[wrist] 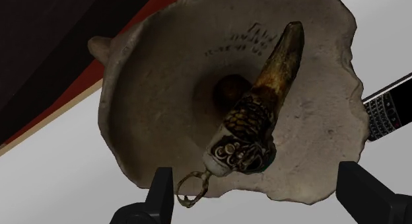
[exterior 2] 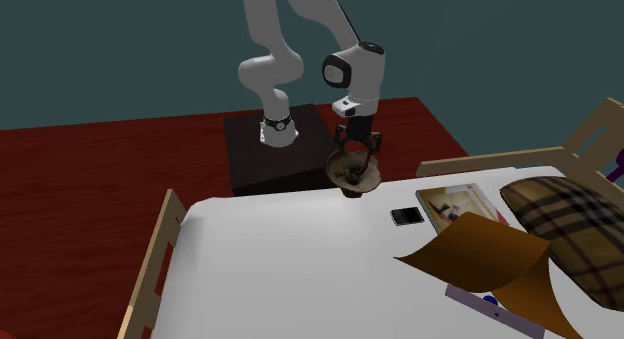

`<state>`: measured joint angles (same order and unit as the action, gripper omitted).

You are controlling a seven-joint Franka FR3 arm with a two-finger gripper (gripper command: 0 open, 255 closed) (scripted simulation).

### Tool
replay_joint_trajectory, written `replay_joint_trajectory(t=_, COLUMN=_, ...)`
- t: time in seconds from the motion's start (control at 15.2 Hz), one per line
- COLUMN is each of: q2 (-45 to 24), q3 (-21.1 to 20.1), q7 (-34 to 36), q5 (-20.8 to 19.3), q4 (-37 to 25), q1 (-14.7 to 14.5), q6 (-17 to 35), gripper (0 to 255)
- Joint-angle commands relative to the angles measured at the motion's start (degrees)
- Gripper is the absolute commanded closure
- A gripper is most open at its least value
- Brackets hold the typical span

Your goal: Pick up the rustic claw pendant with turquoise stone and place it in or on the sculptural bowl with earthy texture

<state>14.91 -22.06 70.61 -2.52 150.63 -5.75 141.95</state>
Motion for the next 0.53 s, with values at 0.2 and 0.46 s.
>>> replay_joint_trajectory(t=0.2, q2=5.1, q3=0.9, q7=-1.8, q5=2.5, q4=-1.9, q1=-1.4, q6=-6.8, gripper=0)
replay_joint_trajectory(t=0.46, q2=6.3, q3=1.2, q7=-2.2, q5=2.9, q4=-2.6, q1=-1.8, q6=-8.6, gripper=0)
